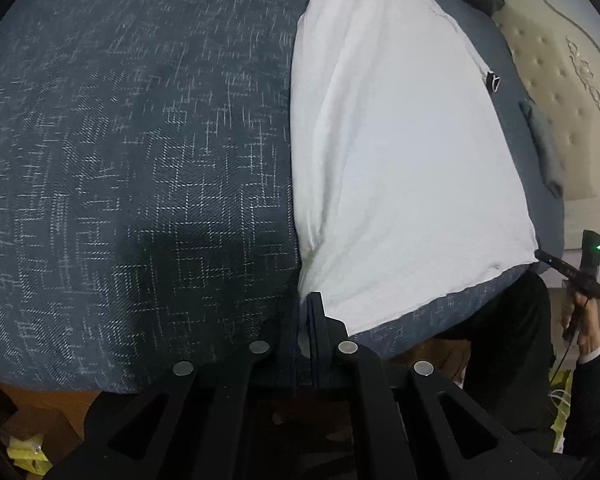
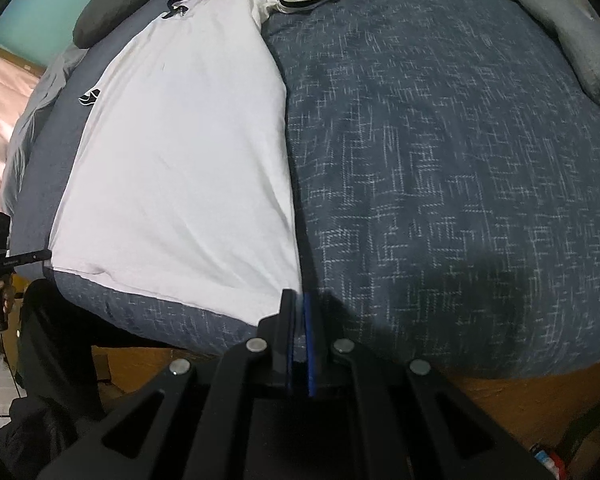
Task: Fold clothes
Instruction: 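Open the right tool and regrasp the hem beside its old spot, then release the hem with both tools and move the left tool to the striped sleeve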
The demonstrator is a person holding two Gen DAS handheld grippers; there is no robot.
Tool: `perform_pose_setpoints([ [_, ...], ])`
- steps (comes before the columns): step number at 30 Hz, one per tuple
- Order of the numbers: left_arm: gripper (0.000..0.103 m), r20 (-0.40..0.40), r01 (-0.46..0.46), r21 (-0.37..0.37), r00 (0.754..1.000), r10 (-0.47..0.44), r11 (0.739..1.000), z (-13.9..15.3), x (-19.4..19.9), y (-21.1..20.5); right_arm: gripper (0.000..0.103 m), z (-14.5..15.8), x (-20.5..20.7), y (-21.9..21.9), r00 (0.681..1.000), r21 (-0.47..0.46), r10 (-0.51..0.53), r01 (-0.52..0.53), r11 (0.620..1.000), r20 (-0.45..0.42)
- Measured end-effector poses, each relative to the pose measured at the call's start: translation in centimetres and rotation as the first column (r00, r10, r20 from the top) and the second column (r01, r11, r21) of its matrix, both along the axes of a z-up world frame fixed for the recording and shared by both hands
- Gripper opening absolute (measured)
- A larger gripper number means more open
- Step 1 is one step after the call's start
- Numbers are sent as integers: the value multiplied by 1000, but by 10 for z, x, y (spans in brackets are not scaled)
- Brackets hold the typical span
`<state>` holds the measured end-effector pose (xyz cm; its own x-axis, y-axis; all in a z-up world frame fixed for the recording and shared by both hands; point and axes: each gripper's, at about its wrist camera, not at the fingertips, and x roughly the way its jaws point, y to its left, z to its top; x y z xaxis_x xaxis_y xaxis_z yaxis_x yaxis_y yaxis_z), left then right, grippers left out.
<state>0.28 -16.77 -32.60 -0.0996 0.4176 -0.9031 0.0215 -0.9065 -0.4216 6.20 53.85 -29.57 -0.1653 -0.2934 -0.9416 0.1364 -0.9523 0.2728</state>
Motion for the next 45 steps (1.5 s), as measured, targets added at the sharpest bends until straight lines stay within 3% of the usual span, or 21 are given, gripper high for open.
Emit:
perform_pose_setpoints([
  [4,18,-14,-34,11,999,35,999,14,5,-14,6,3,5,0,1000,7,-10,10,1000,-3],
  [9,20,-54,-67,-17,996,66,998,32,-4,-30,6,11,10,10,1000,16,-10,10,1000,-22],
  [14,20,-135,-121,-21,984,117,992,53,-38,-33,6,23,-2,16,996,-26,-47,45,999,-74],
  [19,20,-218,-161,6,963,159,987,71,-69,-28,8,36,-40,3,993,-34,-43,39,999,-111],
  [20,20,-227,-168,14,960,167,986,73,-75,-27,11,38,-48,1,992,-46,-45,40,998,-117],
  [23,22,-241,-188,40,951,192,981,72,-99,-22,44,46,-74,-6,990,-82,-51,41,996,-134],
  [26,34,-242,-223,64,942,232,973,66,-127,-24,47,49,-100,-14,988,-96,-46,32,995,-148],
  [35,37,-246,-332,153,899,362,931,40,-208,-49,48,32,-179,-18,975,-103,-136,119,988,-176],
  [41,37,-215,-425,238,854,474,874,11,-257,-64,48,18,-217,-18,961,-110,-191,171,979,-201],
  [45,37,-217,-497,252,807,549,830,-6,-275,-79,48,7,-225,-24,964,-100,-167,148,984,-206],
])
